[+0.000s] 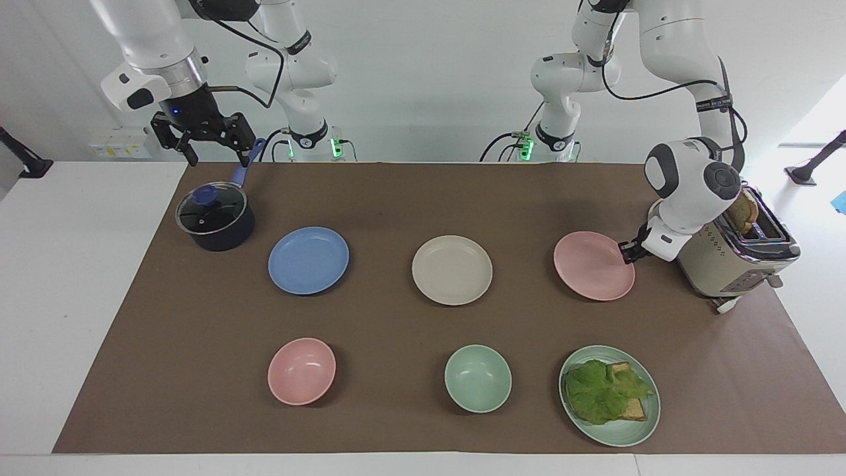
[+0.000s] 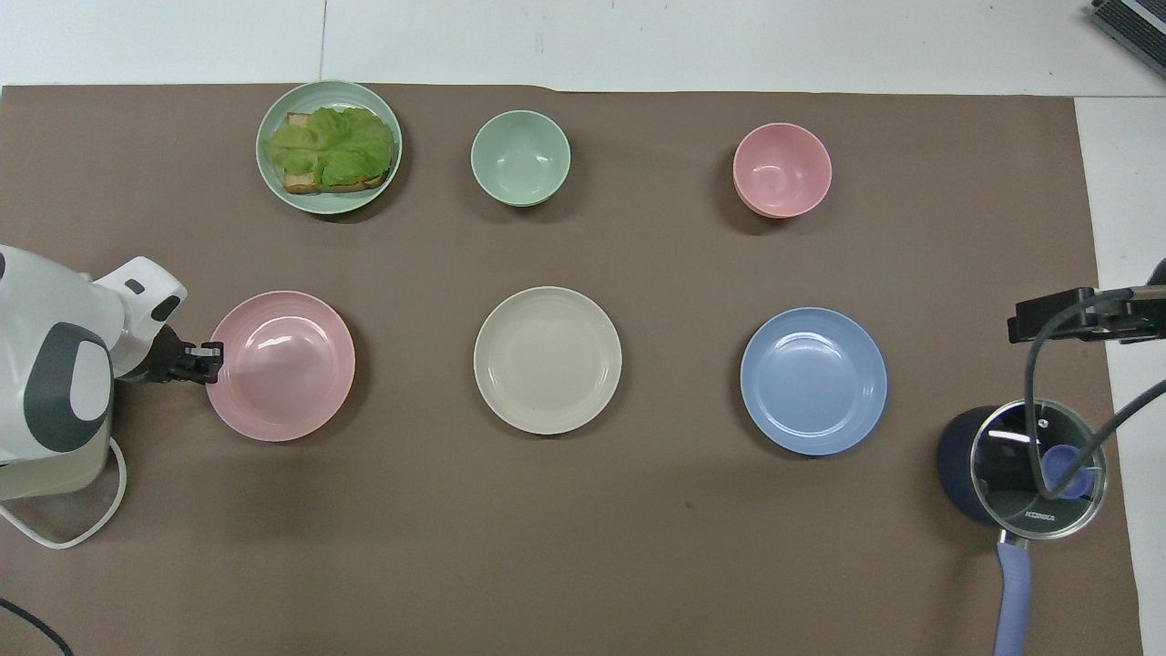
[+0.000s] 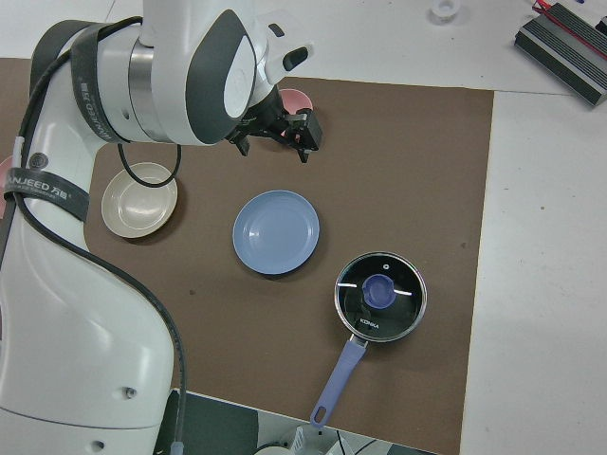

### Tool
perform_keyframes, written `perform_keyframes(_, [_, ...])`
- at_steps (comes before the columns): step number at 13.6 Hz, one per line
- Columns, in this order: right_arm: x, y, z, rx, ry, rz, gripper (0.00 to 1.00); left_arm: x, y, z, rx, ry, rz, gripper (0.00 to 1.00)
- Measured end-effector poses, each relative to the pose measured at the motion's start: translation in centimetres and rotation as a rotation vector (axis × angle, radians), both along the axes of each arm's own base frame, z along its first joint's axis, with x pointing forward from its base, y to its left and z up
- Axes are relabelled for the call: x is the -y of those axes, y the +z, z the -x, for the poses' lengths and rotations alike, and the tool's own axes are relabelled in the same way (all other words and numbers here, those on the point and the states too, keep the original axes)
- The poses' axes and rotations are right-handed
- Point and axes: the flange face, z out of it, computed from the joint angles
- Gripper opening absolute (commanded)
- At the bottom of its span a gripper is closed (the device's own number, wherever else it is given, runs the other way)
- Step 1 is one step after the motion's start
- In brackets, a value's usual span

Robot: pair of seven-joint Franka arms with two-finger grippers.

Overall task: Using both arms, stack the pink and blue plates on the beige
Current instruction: 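Grasp the pink plate's rim with the left gripper, then lift the pink plate and carry it over the beige plate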

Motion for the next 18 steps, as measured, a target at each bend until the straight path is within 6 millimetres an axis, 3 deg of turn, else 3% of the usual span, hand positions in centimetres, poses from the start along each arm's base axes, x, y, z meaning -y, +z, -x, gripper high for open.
perform_keyframes(3, [0.0,0.0,0.0,0.0,0.0,0.0,1.0,-0.3,0.9,-0.2,-0.022,-0.014,0.005,0.0])
perform_keyframes(5, [0.0,0.0,0.0,0.0,0.0,0.0,1.0,-0.8,2.6,-0.7,-0.057,-0.011,0.01,0.0])
perform_keyframes(12, [0.0,0.0,0.0,0.0,0.0,0.0,1.0,-0.6,12.7,-2.4,-0.101,0.033,0.123,0.0])
perform_keyframes(16, [0.0,0.0,0.0,0.0,0.0,0.0,1.0,-3.2,13.4,-0.8,-0.115,0.149,0.289,0.0])
perform_keyframes(18, [0.0,0.0,0.0,0.0,0.0,0.0,1.0,-2.6,13.0,-0.2,-0.132,0.148,0.313,0.0])
